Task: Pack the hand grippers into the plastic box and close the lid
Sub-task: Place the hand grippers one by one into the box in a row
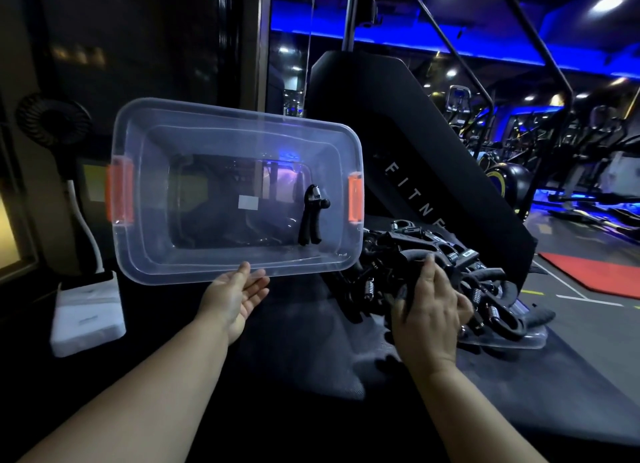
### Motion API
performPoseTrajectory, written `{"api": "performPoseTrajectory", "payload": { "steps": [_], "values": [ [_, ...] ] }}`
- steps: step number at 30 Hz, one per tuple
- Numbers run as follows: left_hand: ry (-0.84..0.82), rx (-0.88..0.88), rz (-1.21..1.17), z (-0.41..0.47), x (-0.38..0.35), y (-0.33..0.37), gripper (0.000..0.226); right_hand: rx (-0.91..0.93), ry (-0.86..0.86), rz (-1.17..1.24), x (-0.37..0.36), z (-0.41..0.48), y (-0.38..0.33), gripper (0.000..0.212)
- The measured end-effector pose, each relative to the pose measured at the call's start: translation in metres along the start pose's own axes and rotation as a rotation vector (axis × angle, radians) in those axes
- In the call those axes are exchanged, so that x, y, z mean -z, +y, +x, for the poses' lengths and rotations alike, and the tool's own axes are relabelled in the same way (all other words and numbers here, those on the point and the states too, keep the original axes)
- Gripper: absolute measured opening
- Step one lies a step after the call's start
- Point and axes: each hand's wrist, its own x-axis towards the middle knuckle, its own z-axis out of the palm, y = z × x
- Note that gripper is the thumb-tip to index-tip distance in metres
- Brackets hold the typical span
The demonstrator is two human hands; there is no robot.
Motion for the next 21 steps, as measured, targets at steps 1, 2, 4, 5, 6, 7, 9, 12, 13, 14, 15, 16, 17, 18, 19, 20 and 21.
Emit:
{"api": "performPoseTrajectory", "payload": {
  "steps": [1,2,4,5,6,7,9,12,13,14,15,16,17,18,19,20,21],
  "values": [
    [0.001,-0.001,-0.001,0.0,0.0,0.0,0.01,0.04,-0.01,0.011,-0.001,-0.002,-0.003,0.071],
    [0.001,-0.002,-0.004,0.0,0.0,0.0,0.01,0.07,-0.023,0.024,-0.003,-0.004,-0.006,0.07],
    [0.001,-0.001,-0.009,-0.001,0.0,0.0,0.01,0.083,-0.033,0.07,-0.004,-0.004,-0.01,0.065],
    [0.001,-0.001,-0.012,-0.001,0.0,0.0,0.01,0.08,-0.03,0.106,-0.005,-0.002,-0.013,0.064],
    [0.002,0.001,-0.015,-0.001,0.0,0.0,0.01,0.08,-0.02,0.141,-0.006,-0.001,-0.017,0.063],
    [0.004,0.003,-0.017,-0.001,0.0,0.0,0.01,0.087,-0.003,0.169,-0.008,0.0,-0.022,0.062],
    [0.004,0.006,-0.02,-0.002,0.0,0.001,0.01,0.101,0.034,0.21,-0.012,0.0,-0.033,0.062],
    [0.002,0.008,-0.024,-0.003,0.0,0.001,0.01,0.075,0.064,0.295,-0.018,-0.001,-0.048,0.064],
    [0.001,0.008,-0.025,-0.003,-0.001,0.001,0.01,0.073,0.071,0.323,-0.019,0.0,-0.053,0.064],
    [0.002,0.008,-0.026,-0.003,-0.001,0.002,0.01,0.074,0.07,0.361,-0.021,0.002,-0.057,0.064],
    [0.003,0.009,-0.025,-0.003,-0.001,0.002,0.01,0.071,0.06,0.41,-0.023,0.003,-0.061,0.065],
    [0.005,0.01,-0.024,-0.003,-0.001,0.003,0.01,0.062,0.043,0.457,-0.025,0.005,-0.065,0.066],
    [0.005,0.011,-0.024,-0.003,-0.001,0.003,0.01,0.052,0.029,0.485,-0.026,0.006,-0.068,0.068],
    [0.003,0.009,-0.024,-0.003,-0.001,0.003,0.01,0.048,0.025,0.498,-0.028,0.006,-0.071,0.069],
    [-0.001,0.007,-0.023,-0.003,-0.001,0.003,0.011,0.045,0.026,0.506,-0.03,0.007,-0.073,0.069],
    [-0.004,0.006,-0.024,-0.004,-0.001,0.003,0.011,0.041,0.029,0.512,-0.031,0.007,-0.074,0.067],
    [-0.007,0.005,-0.028,-0.004,-0.002,0.002,0.011,0.04,0.035,0.512,-0.032,0.008,-0.074,0.066]
  ]
}}
